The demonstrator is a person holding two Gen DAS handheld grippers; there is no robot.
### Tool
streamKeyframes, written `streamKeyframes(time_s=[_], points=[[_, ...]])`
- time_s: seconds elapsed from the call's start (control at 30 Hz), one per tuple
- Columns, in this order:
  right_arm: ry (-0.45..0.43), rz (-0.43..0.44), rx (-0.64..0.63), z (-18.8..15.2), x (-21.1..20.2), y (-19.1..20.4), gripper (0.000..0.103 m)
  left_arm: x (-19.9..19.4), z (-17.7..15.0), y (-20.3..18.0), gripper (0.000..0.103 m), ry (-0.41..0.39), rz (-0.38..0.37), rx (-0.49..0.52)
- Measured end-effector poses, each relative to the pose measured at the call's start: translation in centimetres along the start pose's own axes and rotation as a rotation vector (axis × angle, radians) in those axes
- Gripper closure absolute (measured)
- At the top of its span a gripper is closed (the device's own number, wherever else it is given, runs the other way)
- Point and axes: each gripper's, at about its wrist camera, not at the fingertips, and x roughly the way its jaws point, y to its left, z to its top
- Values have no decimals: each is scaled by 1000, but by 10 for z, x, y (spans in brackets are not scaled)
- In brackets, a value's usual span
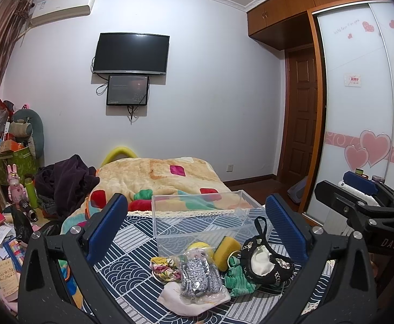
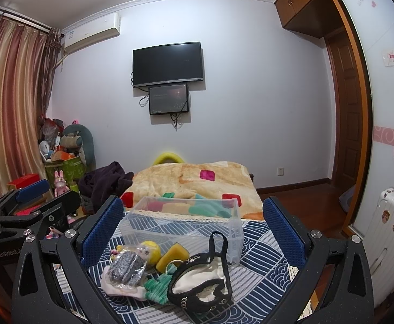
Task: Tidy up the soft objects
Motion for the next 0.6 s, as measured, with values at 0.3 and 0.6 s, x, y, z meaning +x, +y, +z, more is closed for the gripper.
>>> streamKeyframes(time_s=[0.3,0.6], points=[[-7,0,-4,-2,1,0,0,0,0,0,0,2,-11,-3],[52,8,10,-15,11,-12,0,22,-17,5,0,108,-49,-18]])
